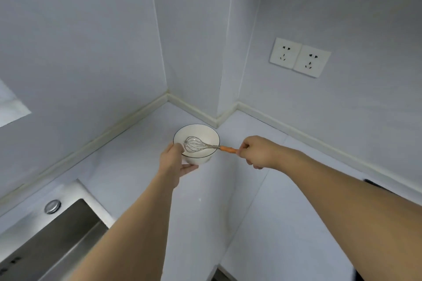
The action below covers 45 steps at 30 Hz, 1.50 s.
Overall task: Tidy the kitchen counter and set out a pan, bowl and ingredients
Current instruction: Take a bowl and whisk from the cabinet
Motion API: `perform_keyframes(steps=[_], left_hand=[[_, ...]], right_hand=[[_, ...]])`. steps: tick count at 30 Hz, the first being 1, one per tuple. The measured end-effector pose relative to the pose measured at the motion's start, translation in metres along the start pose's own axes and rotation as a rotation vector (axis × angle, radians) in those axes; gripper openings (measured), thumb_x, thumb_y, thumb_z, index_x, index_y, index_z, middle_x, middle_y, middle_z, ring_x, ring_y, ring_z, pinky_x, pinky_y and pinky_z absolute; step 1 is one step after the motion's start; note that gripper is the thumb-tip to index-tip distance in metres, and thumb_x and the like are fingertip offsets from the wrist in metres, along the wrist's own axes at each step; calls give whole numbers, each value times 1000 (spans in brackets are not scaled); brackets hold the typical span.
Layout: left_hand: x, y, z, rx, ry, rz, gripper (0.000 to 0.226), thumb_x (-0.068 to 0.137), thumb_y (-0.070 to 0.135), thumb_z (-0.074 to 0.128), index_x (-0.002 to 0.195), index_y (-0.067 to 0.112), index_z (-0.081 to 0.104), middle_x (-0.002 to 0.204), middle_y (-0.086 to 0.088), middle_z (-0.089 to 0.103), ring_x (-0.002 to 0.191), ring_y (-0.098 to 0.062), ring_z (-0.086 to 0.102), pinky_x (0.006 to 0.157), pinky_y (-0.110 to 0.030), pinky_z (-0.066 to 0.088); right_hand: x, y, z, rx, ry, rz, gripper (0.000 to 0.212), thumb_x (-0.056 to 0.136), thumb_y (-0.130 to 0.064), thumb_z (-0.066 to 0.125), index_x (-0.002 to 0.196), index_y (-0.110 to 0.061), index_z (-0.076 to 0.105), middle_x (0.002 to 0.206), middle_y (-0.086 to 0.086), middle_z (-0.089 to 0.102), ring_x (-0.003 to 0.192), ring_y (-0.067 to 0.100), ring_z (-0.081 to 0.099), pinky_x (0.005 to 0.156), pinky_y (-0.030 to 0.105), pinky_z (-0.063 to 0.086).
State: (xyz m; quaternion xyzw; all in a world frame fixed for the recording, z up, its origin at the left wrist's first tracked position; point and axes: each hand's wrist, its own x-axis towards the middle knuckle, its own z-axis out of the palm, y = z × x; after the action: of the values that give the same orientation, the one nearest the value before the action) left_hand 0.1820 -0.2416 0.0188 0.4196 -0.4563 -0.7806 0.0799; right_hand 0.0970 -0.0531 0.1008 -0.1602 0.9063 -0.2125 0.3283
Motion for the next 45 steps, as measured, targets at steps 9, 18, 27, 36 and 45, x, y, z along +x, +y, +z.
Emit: perform_keyframes(steps=[9, 18, 27, 36, 45], left_hand=[[142, 37, -18, -1, 43, -42, 30, 90, 9, 44, 119, 14, 50, 89, -2, 49, 73, -38, 63, 71, -44, 60], [237, 68, -33, -71, 47, 3, 35, 86, 8, 44, 118, 12, 57, 95, -5, 55, 83, -35, 64, 73, -45, 59], [291, 81, -38, -83, 49, -8, 33, 87, 8, 43, 118, 14, 53, 98, -4, 54, 94, -37, 62, 84, -52, 57], [312, 82, -38, -117, 46, -31, 31, 88, 11, 42, 117, 17, 52, 105, -7, 57, 92, -34, 63, 76, -46, 59], [318, 80, -36, -18, 62, -53, 26, 93, 19, 41, 119, 19, 47, 98, -9, 60, 72, -28, 63, 71, -39, 55]], right_hand=[[113, -52, 7, 266, -19, 75, 29, 95, -27, 53, 111, -3, 56, 84, 10, 55, 64, 21, 48, 62, 29, 43], [198, -95, 28, 591, 25, 168, 16, 98, -16, 47, 109, -7, 55, 81, 9, 54, 60, 18, 46, 62, 29, 43], [241, -118, 40, 787, 71, 241, 12, 95, -19, 55, 101, -8, 56, 76, 8, 52, 61, 18, 47, 62, 29, 46], [260, -117, 48, 857, 76, 269, 11, 98, -16, 52, 102, -7, 57, 73, 6, 53, 58, 16, 50, 58, 26, 49], [271, -115, 54, 956, 89, 293, 16, 97, -12, 49, 107, -4, 57, 82, 9, 57, 61, 18, 59, 60, 27, 52]])
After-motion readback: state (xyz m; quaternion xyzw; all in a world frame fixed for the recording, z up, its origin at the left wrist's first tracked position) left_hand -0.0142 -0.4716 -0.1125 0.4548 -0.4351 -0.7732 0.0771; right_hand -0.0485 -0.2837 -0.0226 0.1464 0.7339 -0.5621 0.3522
